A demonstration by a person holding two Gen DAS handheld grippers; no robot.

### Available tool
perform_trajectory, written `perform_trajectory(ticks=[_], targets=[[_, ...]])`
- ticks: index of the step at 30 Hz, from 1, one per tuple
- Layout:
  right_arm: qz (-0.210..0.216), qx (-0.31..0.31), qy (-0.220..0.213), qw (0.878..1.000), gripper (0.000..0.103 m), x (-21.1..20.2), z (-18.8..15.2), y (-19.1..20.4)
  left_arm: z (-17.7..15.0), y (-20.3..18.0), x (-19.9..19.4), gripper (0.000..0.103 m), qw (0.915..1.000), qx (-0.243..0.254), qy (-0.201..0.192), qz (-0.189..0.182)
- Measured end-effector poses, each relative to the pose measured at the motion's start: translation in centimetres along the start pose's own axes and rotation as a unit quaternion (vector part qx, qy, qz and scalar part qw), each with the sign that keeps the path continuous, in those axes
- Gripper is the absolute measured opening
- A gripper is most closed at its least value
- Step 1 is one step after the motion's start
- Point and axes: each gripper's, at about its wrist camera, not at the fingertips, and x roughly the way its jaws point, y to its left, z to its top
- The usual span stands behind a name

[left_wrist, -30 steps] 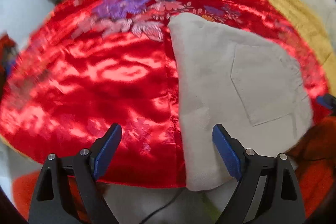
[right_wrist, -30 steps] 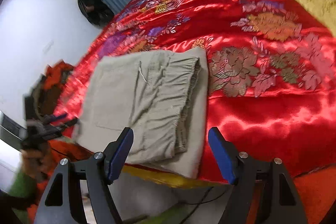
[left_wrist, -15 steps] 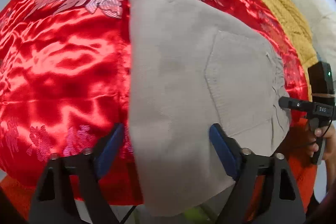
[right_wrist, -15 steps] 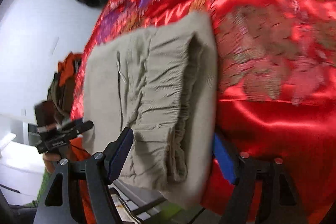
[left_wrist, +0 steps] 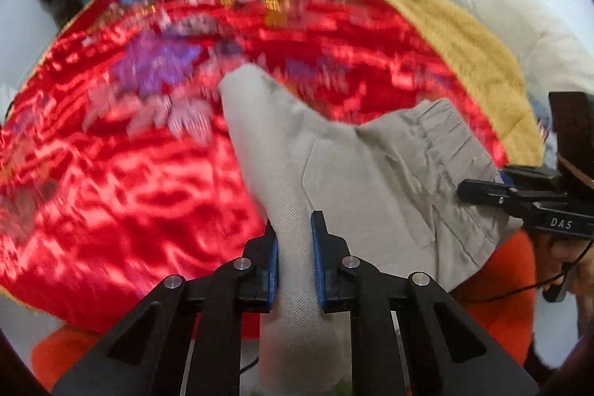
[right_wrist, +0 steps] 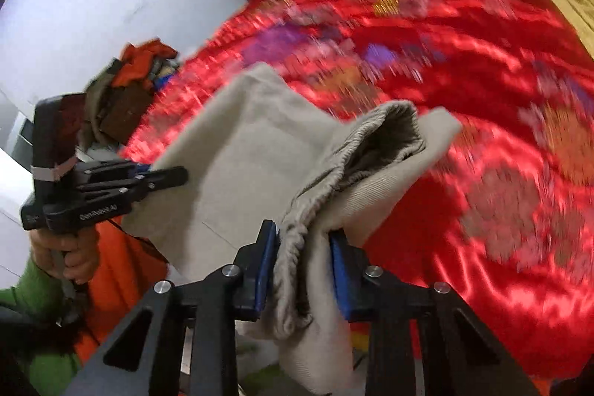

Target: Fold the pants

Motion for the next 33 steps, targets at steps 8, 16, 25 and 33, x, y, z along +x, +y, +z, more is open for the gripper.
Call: perform_trajectory(ticks=[8, 16, 25, 33], targets=[[-0.001, -0.009, -0.107, 0.994, 0.033, -1.6, 12.6, -0.8, 12.4, 4.3, -0.7, 0.06, 0.9885, -0.01, -0.127, 0.082], [-0.241, 0.012, -0.126, 0.962, 0.095, -5.9, 12.1, -4.6, 5.1, 5.4, -1.2, 0.098, 0.9678, -0.005, -0.159, 0.195], [-0.248, 0.002, -0.104, 0.963, 0.103, -6.3, 3.9, 2.9, -0.7, 0.3, -2.8, 0.1, 0.9643, -0.034, -0.136, 0.224], [-0.217, 0.046, -0.046, 0.974, 0.103, -3.2, -0.7, 6.0, -1.0, -1.2, -5.3, 0.1, 0.9773, -0.04, -0.061, 0.199]])
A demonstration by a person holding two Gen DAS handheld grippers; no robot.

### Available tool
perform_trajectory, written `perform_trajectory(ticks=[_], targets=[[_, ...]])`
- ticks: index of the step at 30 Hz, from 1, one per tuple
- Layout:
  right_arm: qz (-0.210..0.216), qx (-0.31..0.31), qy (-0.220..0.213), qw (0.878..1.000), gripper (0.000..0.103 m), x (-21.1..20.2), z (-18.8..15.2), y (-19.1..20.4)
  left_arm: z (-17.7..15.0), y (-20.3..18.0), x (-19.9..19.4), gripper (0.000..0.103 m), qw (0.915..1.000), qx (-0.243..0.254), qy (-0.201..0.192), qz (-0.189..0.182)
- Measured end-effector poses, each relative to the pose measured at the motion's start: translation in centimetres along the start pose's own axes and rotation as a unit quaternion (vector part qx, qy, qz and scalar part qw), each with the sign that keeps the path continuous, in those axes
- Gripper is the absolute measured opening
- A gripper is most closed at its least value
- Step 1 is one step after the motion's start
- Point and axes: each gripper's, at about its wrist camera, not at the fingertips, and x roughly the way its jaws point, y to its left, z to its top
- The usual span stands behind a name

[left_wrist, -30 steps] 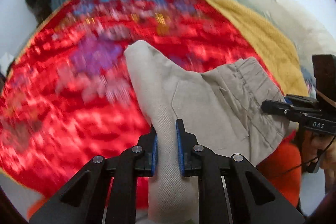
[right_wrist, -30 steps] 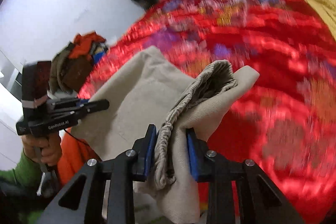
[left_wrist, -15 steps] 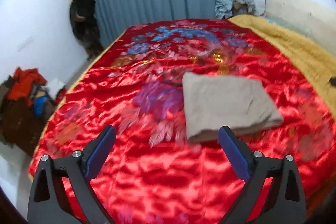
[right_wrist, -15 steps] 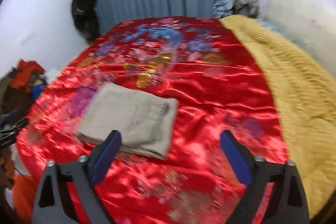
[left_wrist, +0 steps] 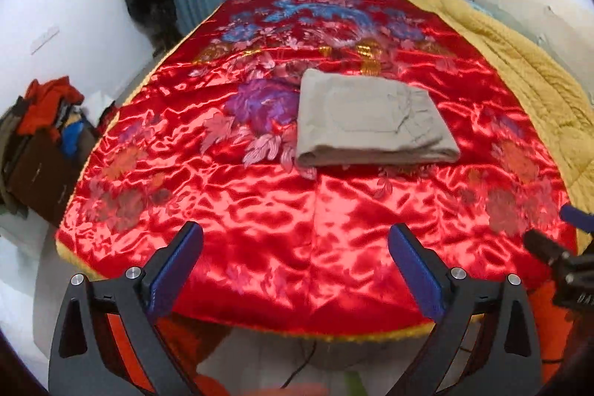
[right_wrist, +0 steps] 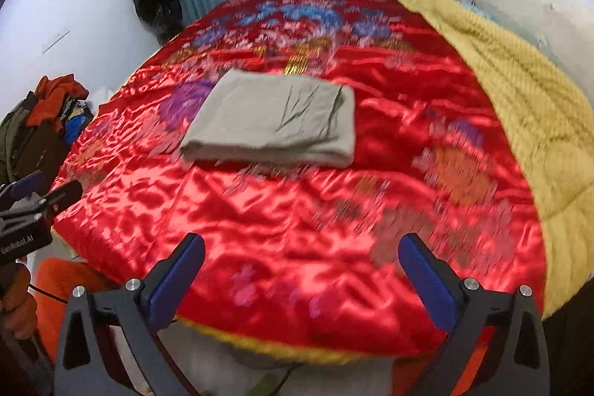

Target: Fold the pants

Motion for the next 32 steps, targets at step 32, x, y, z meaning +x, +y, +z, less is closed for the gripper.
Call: perform_trajectory(ticks=[32], targets=[[-0.077, -0.048, -0.028, 0.995, 0.103, -4.0, -0.1, 3.7, -1.1, -0.3, -0.6, 0.1, 0.9993, -0.002, 0.015, -0.034]])
